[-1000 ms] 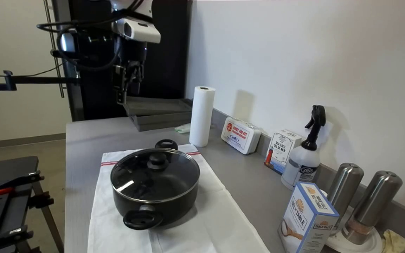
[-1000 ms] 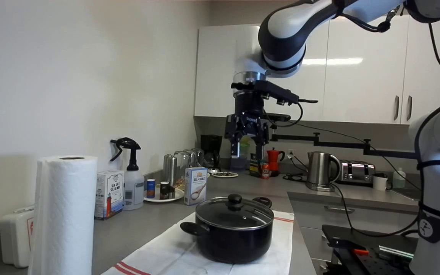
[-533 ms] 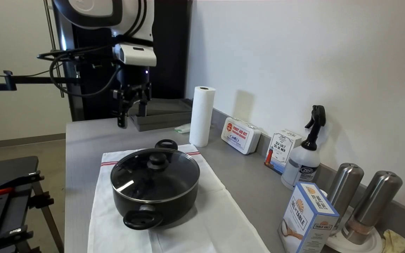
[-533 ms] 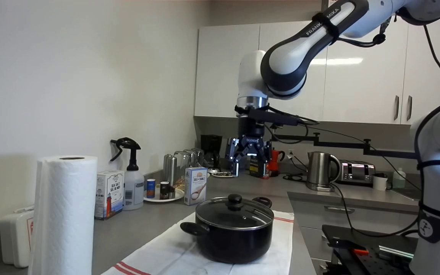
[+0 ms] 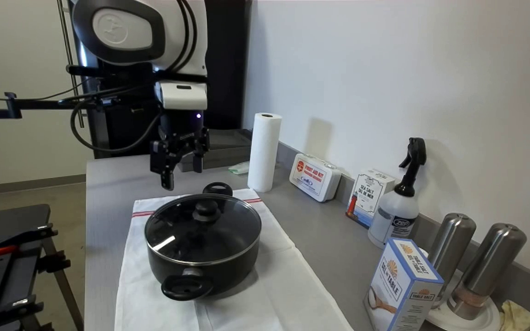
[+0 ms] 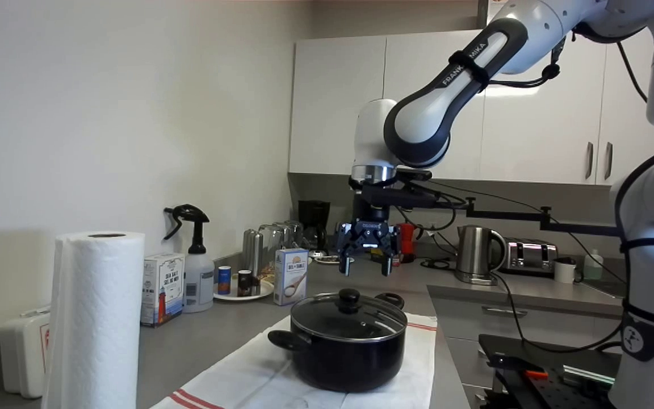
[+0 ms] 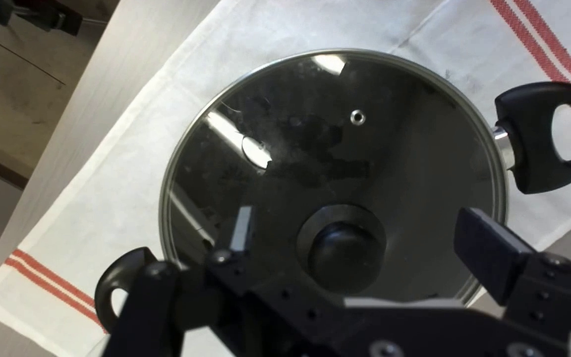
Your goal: Remove the lid from the pot
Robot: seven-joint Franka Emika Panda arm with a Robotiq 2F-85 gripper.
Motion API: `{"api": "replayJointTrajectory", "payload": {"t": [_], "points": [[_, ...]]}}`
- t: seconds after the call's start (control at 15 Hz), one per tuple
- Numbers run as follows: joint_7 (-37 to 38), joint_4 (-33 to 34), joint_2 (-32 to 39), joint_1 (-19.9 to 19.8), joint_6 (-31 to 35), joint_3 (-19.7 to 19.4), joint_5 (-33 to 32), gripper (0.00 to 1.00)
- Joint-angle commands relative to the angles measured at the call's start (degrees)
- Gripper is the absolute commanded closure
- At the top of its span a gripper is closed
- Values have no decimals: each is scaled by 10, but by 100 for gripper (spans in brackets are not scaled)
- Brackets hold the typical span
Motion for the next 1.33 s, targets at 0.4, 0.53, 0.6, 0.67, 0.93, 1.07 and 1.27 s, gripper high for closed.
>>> {"api": "replayJointTrajectory", "payload": {"t": [0.4, 0.53, 0.6, 0.67, 0.93, 1.07, 1.27], "points": [[34, 24, 68, 9, 58, -28, -30, 0], [31, 30, 79, 11, 69, -32, -29, 0], [33, 35, 86, 12, 74, -35, -31, 0], [29, 39, 93, 13, 78, -37, -28, 0], [27, 53, 112, 18, 86, -46, -24, 0], [26, 59, 119, 20, 86, -49, -22, 25], [24, 65, 124, 23, 87, -53, -20, 41]]}}
